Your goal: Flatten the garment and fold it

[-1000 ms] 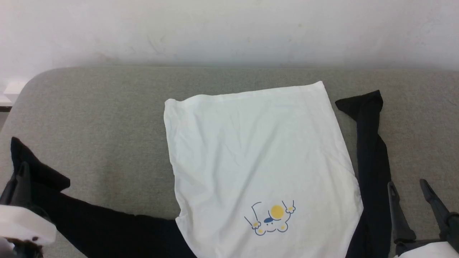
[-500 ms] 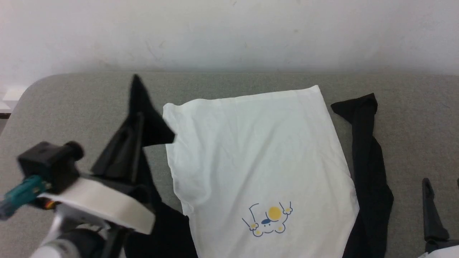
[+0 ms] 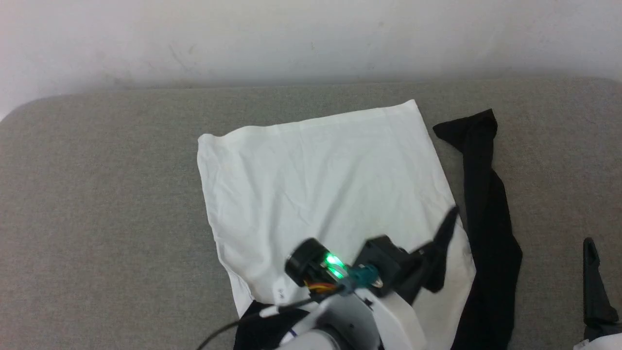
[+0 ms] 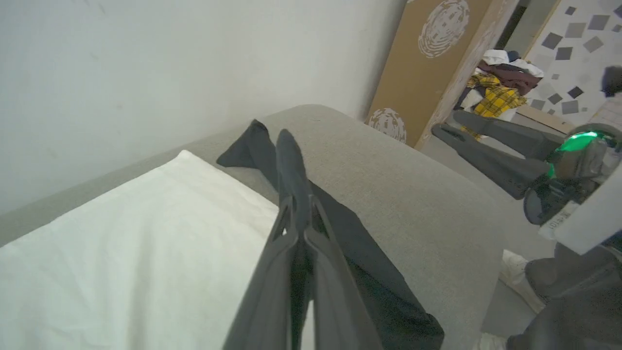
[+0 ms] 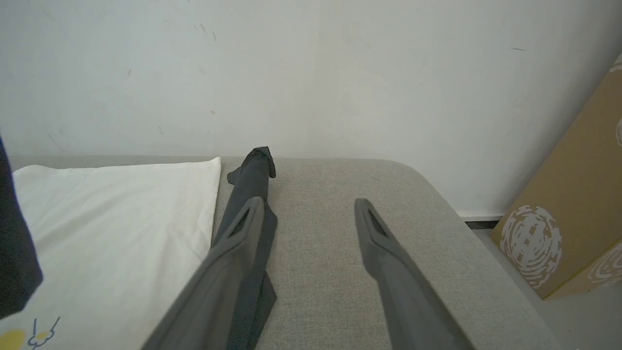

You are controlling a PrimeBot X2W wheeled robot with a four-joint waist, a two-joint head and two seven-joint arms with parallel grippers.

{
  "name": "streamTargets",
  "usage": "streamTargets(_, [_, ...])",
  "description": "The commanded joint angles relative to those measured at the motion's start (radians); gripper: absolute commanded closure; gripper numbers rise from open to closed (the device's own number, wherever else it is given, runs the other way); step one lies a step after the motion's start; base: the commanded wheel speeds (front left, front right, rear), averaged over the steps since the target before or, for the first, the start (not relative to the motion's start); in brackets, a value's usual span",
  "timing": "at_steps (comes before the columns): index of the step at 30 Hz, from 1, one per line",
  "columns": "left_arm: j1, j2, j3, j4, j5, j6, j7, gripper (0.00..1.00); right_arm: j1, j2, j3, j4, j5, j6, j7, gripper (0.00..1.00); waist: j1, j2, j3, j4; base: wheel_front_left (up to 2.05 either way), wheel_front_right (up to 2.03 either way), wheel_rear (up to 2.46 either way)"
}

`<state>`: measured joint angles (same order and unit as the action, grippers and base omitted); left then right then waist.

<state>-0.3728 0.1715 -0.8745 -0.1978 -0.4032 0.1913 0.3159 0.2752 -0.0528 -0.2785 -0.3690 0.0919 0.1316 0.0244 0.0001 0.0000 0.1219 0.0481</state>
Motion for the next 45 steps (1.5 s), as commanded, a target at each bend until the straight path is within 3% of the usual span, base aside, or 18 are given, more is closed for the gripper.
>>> streamTargets(1, [-0.01, -0.016, -0.02, 0.028, 0.004, -0.016, -0.008, 1.0, -0.007, 0.003, 0.001, 0.002, 0.006, -0.001, -0.008, 0.0, -0.0001, 0.0, 0.018, -0.014, 0.0, 0.0, 0.0])
streamTargets(9, [-0.017, -0.078, -0.211, 0.323, 0.008, -0.159, -0.004, 1.0, -0.022, 0.003, 0.009, 0.011, 0.005, -0.001, -0.014, 0.0, -0.0001, 0.0, 0.041, -0.031, 0.0, 0.0, 0.0])
streamTargets(13, [-0.023, -0.094, -0.239, 0.461, -0.013, -0.189, 0.013, 1.0, -0.035, 0.003, 0.027, 0.019, -0.001, -0.001, -0.011, 0.0, -0.0001, 0.0, 0.044, -0.045, 0.0, 0.0, 0.0])
streamTargets(18, [-0.033, -0.109, -0.231, 0.613, -0.051, -0.185, 0.023, 1.0, -0.046, 0.003, 0.053, 0.025, -0.011, -0.001, -0.004, 0.0, -0.0001, 0.0, 0.04, -0.063, 0.0, 0.0, 0.0])
streamTargets(19, [-0.033, -0.112, -0.226, 0.628, -0.061, -0.182, 0.016, 0.74, -0.046, 0.003, 0.053, 0.026, -0.014, -0.001, -0.003, 0.0, -0.0001, 0.0, 0.037, -0.063, 0.0, 0.0, 0.0])
streamTargets(20, [-0.035, -0.115, -0.221, 0.634, -0.071, -0.179, 0.003, 0.33, -0.044, 0.003, 0.051, 0.026, -0.016, -0.001, -0.002, 0.0, -0.0001, 0.0, 0.035, -0.062, 0.0, 0.0, 0.0])
streamTargets(21, [-0.038, -0.117, -0.218, 0.637, -0.079, -0.176, -0.009, 0.0, -0.041, 0.003, 0.048, 0.025, -0.017, -0.001, -0.001, 0.0, -0.0001, 0.0, 0.032, -0.06, 0.0, 0.0, 0.0])
streamTargets(26, [-0.041, -0.121, -0.187, 0.584, -0.173, -0.175, -0.043, 0.0, -0.025, 0.003, 0.036, 0.019, -0.018, -0.001, 0.009, 0.0, -0.0001, 0.0, 0.015, -0.043, 0.0, 0.0, 0.0])
streamTargets(33, [-0.03, -0.097, -0.063, 0.338, -0.32, -0.14, -0.066, 0.0, -0.008, 0.003, 0.032, 0.009, -0.015, -0.001, 0.022, 0.0, -0.0001, 0.0, -0.022, -0.011, 0.0, 0.0, 0.0])
streamTargets(40, [0.056, 0.107, 0.191, -0.011, -0.292, 0.008, -0.216, 0.0, 0.013, 0.003, 0.028, 0.003, -0.003, -0.001, 0.024, 0.0, -0.0001, 0.0, -0.053, 0.014, 0.0, 0.0, 0.0])
streamTargets(45, [0.175, 0.261, 0.333, -0.158, -0.21, 0.104, -0.332, 0.0, 0.022, 0.003, 0.029, 0.007, 0.006, -0.001, 0.019, 0.0, -0.0001, 0.0, -0.063, 0.03, 0.0, 0.0, 0.0])
